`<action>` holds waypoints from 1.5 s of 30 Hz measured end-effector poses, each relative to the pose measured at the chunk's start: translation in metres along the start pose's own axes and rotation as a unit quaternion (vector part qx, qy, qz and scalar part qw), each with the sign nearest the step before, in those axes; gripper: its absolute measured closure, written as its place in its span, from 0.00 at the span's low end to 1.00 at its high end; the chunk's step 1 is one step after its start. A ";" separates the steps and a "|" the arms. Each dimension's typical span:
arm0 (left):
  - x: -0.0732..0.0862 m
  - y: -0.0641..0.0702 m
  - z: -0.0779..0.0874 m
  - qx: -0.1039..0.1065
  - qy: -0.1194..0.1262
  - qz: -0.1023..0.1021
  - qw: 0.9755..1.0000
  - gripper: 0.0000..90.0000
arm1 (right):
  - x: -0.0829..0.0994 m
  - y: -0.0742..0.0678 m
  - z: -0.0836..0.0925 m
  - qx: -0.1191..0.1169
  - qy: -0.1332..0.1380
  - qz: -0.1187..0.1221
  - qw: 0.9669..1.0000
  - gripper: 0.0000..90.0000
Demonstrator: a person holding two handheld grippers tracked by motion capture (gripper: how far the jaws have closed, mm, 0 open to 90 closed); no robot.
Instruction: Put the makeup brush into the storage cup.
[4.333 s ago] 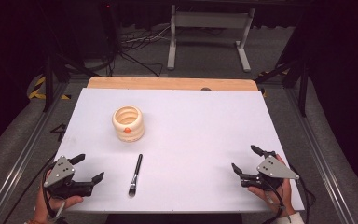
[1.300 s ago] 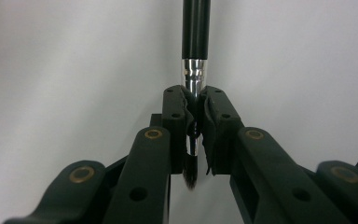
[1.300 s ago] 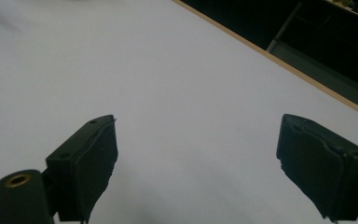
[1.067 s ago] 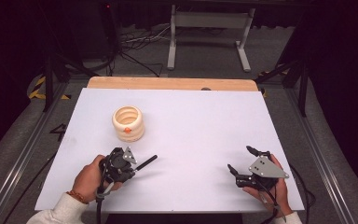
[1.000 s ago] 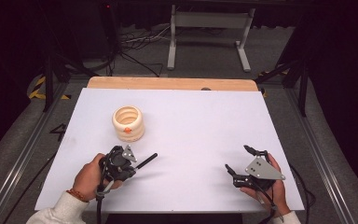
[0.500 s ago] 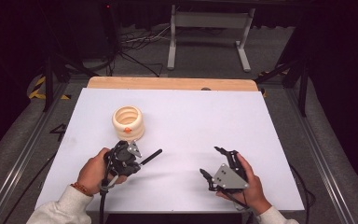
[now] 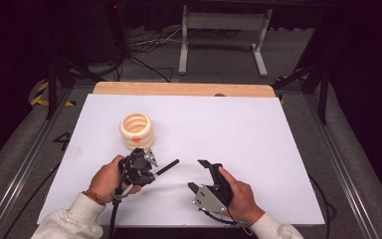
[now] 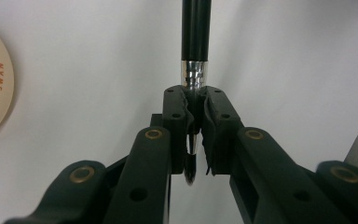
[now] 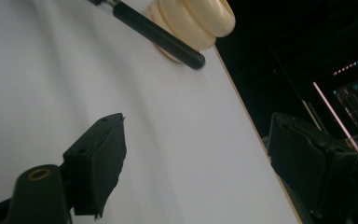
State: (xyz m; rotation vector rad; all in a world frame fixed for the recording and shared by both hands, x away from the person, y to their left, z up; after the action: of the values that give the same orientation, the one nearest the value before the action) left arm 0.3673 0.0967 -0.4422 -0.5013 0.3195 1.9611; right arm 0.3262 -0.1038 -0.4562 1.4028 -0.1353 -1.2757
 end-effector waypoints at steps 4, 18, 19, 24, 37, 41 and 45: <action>-0.003 0.001 -0.001 0.003 -0.007 -0.004 1.000 0.90 | -0.013 -0.010 -0.010 -0.005 0.008 0.056 0.998 0.28; -0.025 0.014 -0.009 0.019 -0.032 -0.033 0.999 0.90 | -0.035 -0.041 -0.039 0.005 -0.009 0.174 0.985 0.45; -0.026 0.014 -0.010 0.019 -0.032 -0.035 0.999 0.90 | -0.035 -0.042 -0.040 0.007 -0.017 0.181 0.983 0.48; -0.033 0.016 -0.013 0.017 -0.040 -0.046 0.998 0.90 | -0.031 -0.044 -0.047 0.021 -0.042 0.210 0.977 0.58; -0.041 0.017 -0.015 0.017 -0.038 -0.050 0.998 0.90 | -0.028 -0.049 -0.055 0.041 -0.087 0.285 0.954 0.87; -0.041 0.017 -0.016 0.018 -0.024 -0.040 0.999 0.89 | -0.026 -0.049 -0.055 0.038 -0.093 0.277 0.956 0.88; -0.042 0.016 -0.014 0.013 0.015 -0.040 0.999 0.89 | -0.024 -0.043 -0.054 0.037 -0.097 0.267 0.958 0.88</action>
State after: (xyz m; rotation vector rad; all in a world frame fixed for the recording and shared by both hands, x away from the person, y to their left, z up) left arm 0.3711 0.0507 -0.4347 -0.5203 0.3381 1.8712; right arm 0.3314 -0.0388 -0.4889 1.1883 -0.6567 -0.9544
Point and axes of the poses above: each handheld gripper's, and its own axes: z roughly backward along the jaws, x roughly out of its underside, y roughly to its right, the point moved 5 cm from there along -z, roughly forward along the jaws, and after that the axes turned 8 degrees about y, right-handed, at the moved point
